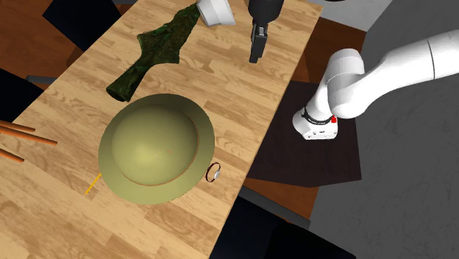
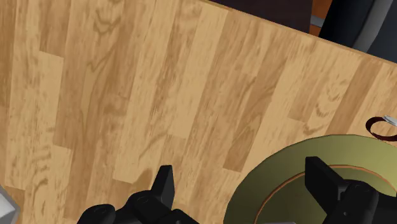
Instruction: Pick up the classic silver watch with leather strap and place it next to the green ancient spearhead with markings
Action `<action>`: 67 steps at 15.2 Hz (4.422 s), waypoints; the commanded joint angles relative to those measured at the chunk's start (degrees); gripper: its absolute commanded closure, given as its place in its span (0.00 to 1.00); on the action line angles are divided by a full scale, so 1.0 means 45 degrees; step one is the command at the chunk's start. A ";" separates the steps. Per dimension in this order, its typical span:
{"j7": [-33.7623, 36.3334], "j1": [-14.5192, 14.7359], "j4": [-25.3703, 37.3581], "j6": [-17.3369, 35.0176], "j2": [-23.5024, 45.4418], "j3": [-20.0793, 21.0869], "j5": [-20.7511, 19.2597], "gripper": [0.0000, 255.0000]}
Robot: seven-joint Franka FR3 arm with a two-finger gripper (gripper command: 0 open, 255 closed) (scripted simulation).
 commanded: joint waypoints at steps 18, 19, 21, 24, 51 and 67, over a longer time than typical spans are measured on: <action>-0.1546 0.2615 -0.0086 0.5039 0.4601 0.2753 0.0500 0.00; -0.1611 0.2738 -0.0028 0.5301 0.4907 0.2927 0.0466 0.00; -0.1726 0.2976 0.0105 0.5812 0.5524 0.3277 0.0364 0.00; -0.1852 0.3305 0.0342 0.6542 0.6468 0.3809 0.0124 0.00; -0.1198 0.4363 0.1112 0.9821 1.0844 0.5447 -0.2467 1.00; -0.1699 0.4327 0.1566 0.8693 1.0059 0.5491 -0.1837 1.00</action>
